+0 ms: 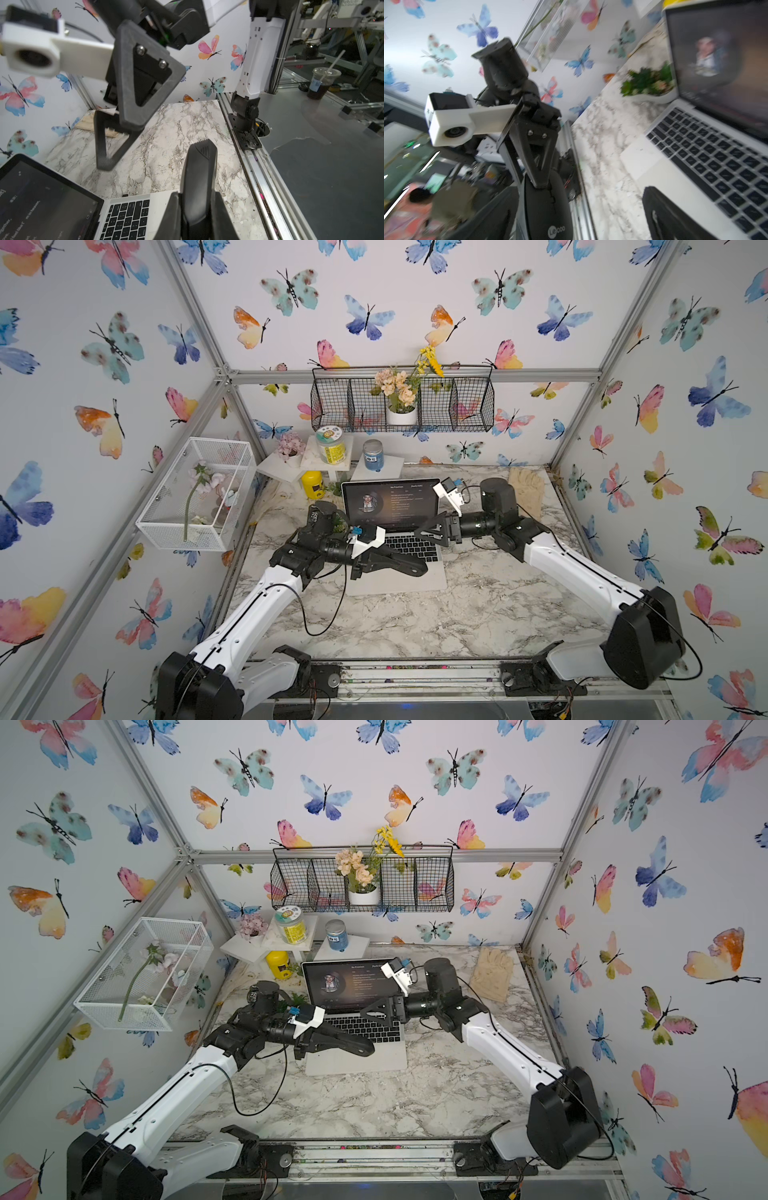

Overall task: Remove the wireless mouse receiver from the laptop
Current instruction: Pick up the mouse from the center of the board.

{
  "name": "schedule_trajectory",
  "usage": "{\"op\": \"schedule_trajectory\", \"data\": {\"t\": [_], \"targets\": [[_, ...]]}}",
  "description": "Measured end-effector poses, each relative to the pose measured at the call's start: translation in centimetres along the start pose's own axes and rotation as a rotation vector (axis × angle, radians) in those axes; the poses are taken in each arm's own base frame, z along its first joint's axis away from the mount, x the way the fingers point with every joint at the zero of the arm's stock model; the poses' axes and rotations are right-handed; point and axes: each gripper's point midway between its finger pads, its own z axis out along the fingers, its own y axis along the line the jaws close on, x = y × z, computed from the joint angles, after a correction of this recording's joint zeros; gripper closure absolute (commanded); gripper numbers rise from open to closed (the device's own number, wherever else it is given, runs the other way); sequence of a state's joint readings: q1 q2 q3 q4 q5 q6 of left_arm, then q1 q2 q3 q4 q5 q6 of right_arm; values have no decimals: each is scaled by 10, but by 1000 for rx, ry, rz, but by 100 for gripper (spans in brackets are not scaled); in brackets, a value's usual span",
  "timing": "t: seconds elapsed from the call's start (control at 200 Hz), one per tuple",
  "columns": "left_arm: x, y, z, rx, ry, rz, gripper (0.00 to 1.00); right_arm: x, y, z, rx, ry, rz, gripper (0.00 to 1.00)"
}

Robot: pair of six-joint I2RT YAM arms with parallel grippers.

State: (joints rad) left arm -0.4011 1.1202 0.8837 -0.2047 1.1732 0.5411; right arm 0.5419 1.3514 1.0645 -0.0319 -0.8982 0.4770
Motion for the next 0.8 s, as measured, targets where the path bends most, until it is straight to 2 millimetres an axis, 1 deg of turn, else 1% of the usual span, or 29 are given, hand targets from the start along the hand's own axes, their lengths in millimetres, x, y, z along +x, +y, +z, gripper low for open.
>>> {"op": "schedule_trajectory", "data": {"t": [0.085,0.17,0.22,0.325,0.425,0.521,0.681,0.801], "targets": [[1,16,2,-52,7,-154,100,-7,-2,-14,113,-80,-54,0],[2,29,5,-78,10,-301,100,-5,-9,-19,167,-102,-64,2],[2,36,7,-85,9,-397,100,4,-17,-18,186,-98,-51,3],[6,48,11,-98,15,-551,100,31,-33,-13,208,-60,7,5],[15,56,15,-95,29,-682,100,37,-34,-10,205,-48,20,9],[16,60,17,-95,31,-738,100,41,-28,-2,185,-29,15,11],[5,62,15,-97,23,-755,100,51,-26,15,160,9,29,17],[5,62,15,-98,24,-776,100,50,-23,18,148,4,42,23]]}}
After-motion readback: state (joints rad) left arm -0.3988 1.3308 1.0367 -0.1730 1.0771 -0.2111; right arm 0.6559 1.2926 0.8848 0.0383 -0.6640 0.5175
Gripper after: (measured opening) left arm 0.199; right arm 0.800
